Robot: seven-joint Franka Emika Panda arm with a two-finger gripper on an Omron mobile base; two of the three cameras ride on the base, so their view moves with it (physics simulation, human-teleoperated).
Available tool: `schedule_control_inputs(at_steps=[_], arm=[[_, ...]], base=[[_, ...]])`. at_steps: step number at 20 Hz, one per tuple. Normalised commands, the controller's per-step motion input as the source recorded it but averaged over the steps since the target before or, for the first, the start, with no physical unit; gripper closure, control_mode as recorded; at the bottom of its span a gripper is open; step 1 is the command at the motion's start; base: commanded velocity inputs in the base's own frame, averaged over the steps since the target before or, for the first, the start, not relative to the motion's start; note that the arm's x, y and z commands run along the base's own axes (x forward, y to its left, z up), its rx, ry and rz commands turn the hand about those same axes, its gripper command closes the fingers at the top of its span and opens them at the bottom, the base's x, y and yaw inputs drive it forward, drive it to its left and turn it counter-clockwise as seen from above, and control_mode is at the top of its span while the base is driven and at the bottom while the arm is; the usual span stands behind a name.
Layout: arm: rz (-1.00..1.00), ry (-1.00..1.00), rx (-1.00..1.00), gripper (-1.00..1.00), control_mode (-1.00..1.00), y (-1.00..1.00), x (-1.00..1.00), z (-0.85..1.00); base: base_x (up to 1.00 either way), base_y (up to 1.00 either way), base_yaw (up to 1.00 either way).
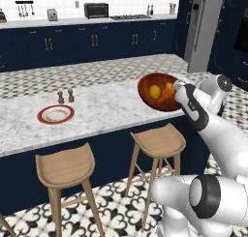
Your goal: Pick the chicken drumstick and lemon from their plates and place them in the bowl. Then put the bowl in the fridge.
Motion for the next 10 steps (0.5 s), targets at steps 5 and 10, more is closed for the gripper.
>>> schedule_control_inputs(at_steps=[5, 10], arm=[[0.0, 0.0, 0.0, 1.0, 1.0, 0.0, 0.0, 0.0], [0.0, 0.0, 0.0, 1.0, 1.0, 0.0, 0.0, 0.0]], base=[[-0.46, -1.0, -0.18], [0.01, -1.0, -0.21]])
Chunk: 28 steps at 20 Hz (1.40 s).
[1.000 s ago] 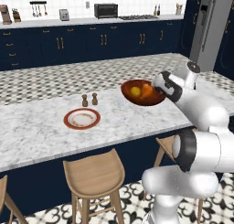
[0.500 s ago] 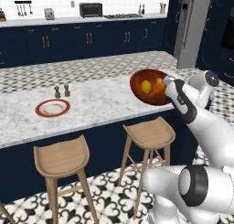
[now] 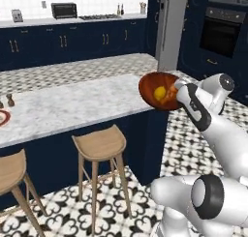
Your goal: Pick the chicken drumstick and lemon from their plates and place them in the bowl. Then put the bowl in the fridge.
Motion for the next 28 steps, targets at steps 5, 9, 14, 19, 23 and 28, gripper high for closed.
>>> schedule_control_inputs(at_steps=[5, 9, 14, 19, 23, 28], arm=[[0.0, 0.0, 0.0, 1.0, 1.0, 0.0, 0.0, 0.0], [0.0, 0.0, 0.0, 1.0, 1.0, 0.0, 0.0, 0.0], [0.0, 0.0, 0.0, 1.0, 1.0, 0.0, 0.0, 0.0], [0.0, 0.0, 0.0, 1.0, 1.0, 0.0, 0.0, 0.0], [0.0, 0.0, 0.0, 1.0, 1.0, 0.0, 0.0, 0.0], [0.0, 0.0, 0.0, 1.0, 1.0, 0.0, 0.0, 0.0]], base=[[0.37, -1.0, -0.19], [0.87, -1.0, -0.18], [1.0, -0.98, -0.04], [1.0, -0.83, 0.14], [1.0, -0.73, 0.1], [1.0, -0.21, 0.14]])
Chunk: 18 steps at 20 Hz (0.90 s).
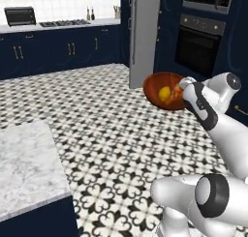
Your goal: Pick the chicken drumstick and lemon from their plates and place them in the bowl. Then put the bowl in the fridge.
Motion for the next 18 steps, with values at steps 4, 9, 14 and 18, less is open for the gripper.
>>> schedule_control_inputs(at_steps=[4, 9, 14, 18], arm=[[0.0, 0.0, 0.0, 1.0, 1.0, 0.0, 0.0, 0.0], [0.0, 0.0, 0.0, 1.0, 1.0, 0.0, 0.0, 0.0], [0.0, 0.0, 0.0, 1.0, 1.0, 0.0, 0.0, 0.0], [0.0, 0.0, 0.0, 1.0, 1.0, 0.0, 0.0, 0.0]], base=[[1.0, 0.01, 0.06], [1.0, 0.09, 0.01], [1.0, -0.47, -0.01], [1.0, 0.0, 0.0]])
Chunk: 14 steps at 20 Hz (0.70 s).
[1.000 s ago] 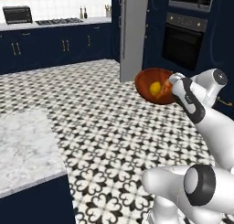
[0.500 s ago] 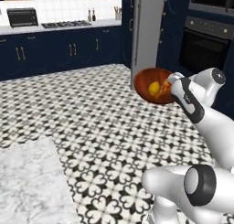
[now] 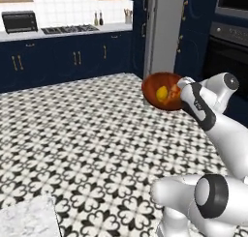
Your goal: Pick the chicken drumstick and lemon from their plates and place them in the bowl. Then put the bowl in the fridge.
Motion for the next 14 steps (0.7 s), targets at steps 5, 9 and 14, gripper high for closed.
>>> schedule_control_inputs(at_steps=[5, 9, 14], arm=[[0.0, 0.0, 0.0, 1.0, 1.0, 0.0, 0.0, 0.0], [0.0, 0.0, 0.0, 1.0, 1.0, 0.0, 0.0, 0.0], [0.0, 0.0, 0.0, 1.0, 1.0, 0.0, 0.0, 0.0]], base=[[1.0, 0.08, -0.01], [1.0, 0.09, 0.0], [1.0, 0.17, -0.06]])
